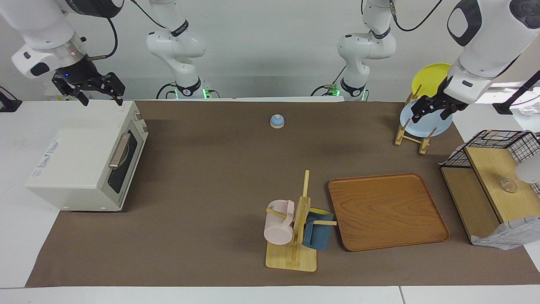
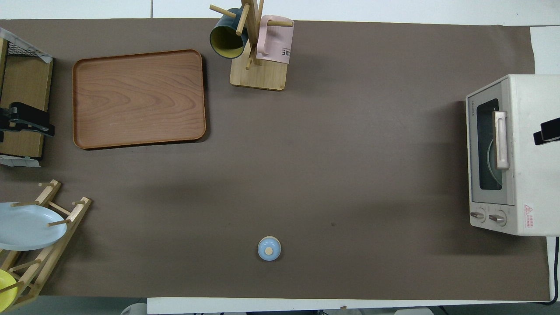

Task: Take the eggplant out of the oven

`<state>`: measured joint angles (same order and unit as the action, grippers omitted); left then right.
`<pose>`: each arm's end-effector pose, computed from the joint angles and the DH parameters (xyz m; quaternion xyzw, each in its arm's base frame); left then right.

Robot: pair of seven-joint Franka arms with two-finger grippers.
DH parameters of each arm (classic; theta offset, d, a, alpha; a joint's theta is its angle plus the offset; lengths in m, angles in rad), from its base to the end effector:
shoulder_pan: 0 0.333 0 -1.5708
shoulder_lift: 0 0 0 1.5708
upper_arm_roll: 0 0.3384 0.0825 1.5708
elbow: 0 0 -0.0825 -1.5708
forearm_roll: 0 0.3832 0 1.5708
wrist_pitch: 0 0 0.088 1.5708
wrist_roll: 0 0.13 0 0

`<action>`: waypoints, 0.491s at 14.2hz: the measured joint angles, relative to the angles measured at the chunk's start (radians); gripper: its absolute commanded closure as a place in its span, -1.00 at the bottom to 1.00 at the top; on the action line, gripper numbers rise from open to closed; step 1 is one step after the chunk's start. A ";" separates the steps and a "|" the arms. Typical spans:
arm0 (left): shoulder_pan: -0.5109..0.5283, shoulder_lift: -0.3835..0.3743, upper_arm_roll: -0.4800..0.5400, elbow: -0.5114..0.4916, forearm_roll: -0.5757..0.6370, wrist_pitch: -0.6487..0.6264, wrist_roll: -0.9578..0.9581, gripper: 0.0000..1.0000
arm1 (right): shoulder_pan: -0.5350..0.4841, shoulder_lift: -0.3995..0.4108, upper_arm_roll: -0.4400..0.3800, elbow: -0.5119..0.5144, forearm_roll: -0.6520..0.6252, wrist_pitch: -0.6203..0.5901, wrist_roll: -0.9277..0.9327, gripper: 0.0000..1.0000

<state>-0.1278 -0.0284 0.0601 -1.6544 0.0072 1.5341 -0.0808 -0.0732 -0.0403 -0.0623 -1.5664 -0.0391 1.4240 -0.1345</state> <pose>0.5346 -0.0348 0.5973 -0.9989 -0.0065 0.0456 0.0062 0.5166 -0.0768 0.6357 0.9985 -0.0023 -0.0530 0.0112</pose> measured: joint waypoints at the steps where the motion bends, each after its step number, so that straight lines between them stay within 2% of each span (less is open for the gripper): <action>1: 0.000 0.000 0.000 0.000 0.000 0.000 -0.001 -1.00 | -0.002 0.000 -0.002 -0.006 0.000 0.006 -0.017 0.61; 2: 0.000 0.000 0.000 0.000 0.000 0.000 -0.001 -1.00 | -0.005 -0.001 -0.003 -0.018 0.000 0.030 -0.043 0.97; 7: 0.000 0.000 0.000 0.000 0.000 -0.001 -0.001 -1.00 | -0.010 0.019 -0.003 -0.237 -0.041 0.317 -0.074 1.00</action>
<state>-0.1278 -0.0284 0.0601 -1.6545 0.0072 1.5335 -0.0817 -0.0829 -0.0215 -0.0652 -1.8032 -0.0804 1.7406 -0.2089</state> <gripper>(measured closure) 0.000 0.604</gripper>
